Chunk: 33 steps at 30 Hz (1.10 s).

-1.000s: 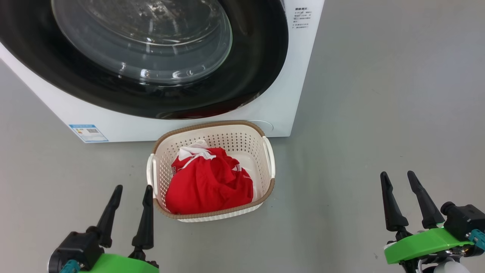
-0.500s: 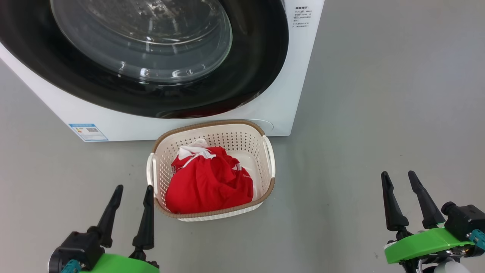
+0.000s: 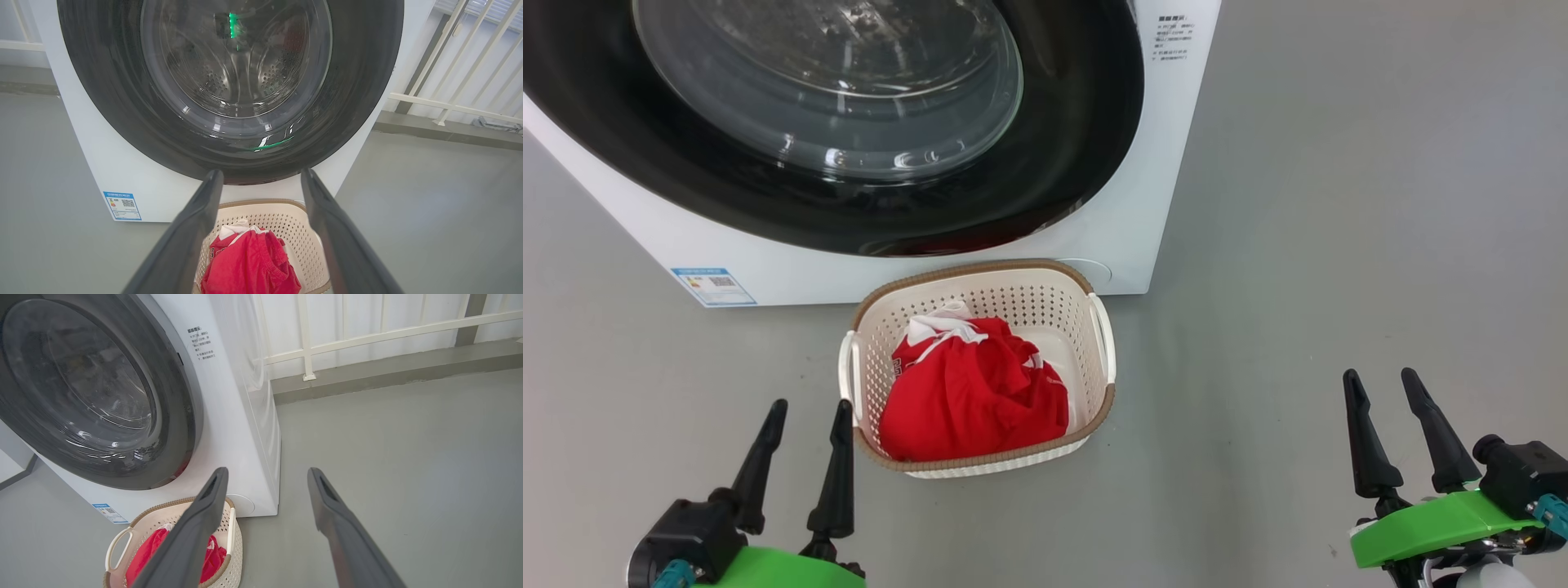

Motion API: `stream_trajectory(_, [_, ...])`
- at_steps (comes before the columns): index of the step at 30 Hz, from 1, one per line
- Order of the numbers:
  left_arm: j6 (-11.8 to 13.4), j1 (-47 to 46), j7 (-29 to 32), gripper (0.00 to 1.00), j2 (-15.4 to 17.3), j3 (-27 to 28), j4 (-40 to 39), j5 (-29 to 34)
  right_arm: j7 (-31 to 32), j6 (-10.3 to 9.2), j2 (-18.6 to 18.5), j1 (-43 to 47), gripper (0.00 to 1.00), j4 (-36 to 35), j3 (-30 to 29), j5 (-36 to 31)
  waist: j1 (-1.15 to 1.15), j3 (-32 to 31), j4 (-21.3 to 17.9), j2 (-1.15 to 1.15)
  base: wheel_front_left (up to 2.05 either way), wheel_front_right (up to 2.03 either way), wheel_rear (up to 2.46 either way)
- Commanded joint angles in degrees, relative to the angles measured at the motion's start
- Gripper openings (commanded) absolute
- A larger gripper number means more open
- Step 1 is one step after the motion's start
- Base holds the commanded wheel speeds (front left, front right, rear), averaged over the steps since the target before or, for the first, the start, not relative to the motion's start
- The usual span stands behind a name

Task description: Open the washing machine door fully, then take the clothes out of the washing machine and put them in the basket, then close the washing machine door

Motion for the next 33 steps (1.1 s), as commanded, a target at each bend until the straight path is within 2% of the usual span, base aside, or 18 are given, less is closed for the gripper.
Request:
stream_trajectory(1, [-0.32, -0.21, -0.46, 1.00, 0.88, 1.92, -1.04, -0.31, -0.32, -0.06, -0.25, -0.64, 1.00, -1.39, 1.19, 0.56, 0.00, 0.00, -0.04, 0.00, 0.00, 0.00, 0.00])
stream_trajectory(6, [-0.32, 0.08, -0.46, 1.00, 0.88, 2.56, -0.64, 0.13, -0.32, -0.06, -0.24, -0.55, 1.00, -1.50, 1.32, 0.58, 0.00, 0.05, 0.04, 0.00, 0.00, 0.00, 0.00])
stream_trajectory(7, [0.00, 0.03, 0.00, 0.00, 0.01, 0.58, 0.47, -0.05, 0.00, 0.00, 0.01, 0.00, 0.00, -0.06, 0.11, 0.02, 0.00, 0.04, 0.02, 0.00, 0.00, 0.00, 0.00])
stream_trajectory(12, [0.08, 0.11, 0.41, 0.00, -0.81, 0.14, 4.00, -0.22, 0.10, 0.00, 0.89, 0.08, 0.00, 3.50, 0.70, -0.15, 0.00, 0.03, 0.01, 0.00, 0.00, 0.00, 0.00])
stream_trajectory(19, [0.09, 0.41, 1.21, 0.00, -0.41, 0.12, 3.43, -4.88, 1.04, 0.00, 0.64, 0.20, 0.00, 2.87, 0.78, 4.02, 0.13, -0.69, -0.06, 0.00, 0.00, 0.00, 0.00])
stream_trajectory(23, [0.12, 0.31, 1.70, 0.00, -0.19, 0.10, 3.53, -7.56, 1.59, -0.01, 0.50, -0.03, 0.00, 2.95, 0.84, 6.41, 0.01, -0.95, -0.11, 0.00, 0.00, 0.00, 0.00])
stream_trajectory(33, [0.04, 0.10, 2.97, 0.00, 0.31, 0.13, 3.67, -14.17, 3.02, -0.01, 0.19, -0.47, 0.00, 2.79, 0.90, 12.34, 0.00, -1.78, -0.21, 0.00, 0.00, 0.00, 0.00])
